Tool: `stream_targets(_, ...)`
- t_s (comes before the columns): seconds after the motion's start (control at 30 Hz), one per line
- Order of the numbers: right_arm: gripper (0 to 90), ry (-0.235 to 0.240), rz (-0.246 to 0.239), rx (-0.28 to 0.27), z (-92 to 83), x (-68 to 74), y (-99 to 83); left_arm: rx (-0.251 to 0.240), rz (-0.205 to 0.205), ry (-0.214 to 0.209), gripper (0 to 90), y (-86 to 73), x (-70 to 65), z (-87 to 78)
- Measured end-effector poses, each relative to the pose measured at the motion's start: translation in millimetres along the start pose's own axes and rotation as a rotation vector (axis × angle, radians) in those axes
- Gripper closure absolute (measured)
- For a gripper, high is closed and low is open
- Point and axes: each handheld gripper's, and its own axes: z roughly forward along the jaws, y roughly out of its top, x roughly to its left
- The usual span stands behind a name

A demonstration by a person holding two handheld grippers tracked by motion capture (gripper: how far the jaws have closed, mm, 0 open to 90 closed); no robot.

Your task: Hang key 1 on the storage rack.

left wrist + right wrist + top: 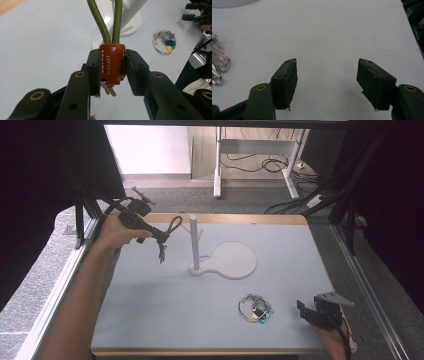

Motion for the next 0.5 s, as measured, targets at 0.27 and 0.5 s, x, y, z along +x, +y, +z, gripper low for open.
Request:
stream_targets(0.27, 32.9, -0.002, -0.002, 0.002, 0.5, 0.4, -0.1, 0.02, 0.018, -0.016, 66.8, 1.5, -2.9, 7.5)
stream_targets(0.5, 33.0, 0.001, -0.004, 0.004, 0.5, 0.5, -0.1, 0.039, 0.024, -0.024, 66.8, 2.2, -3.8, 16.6)
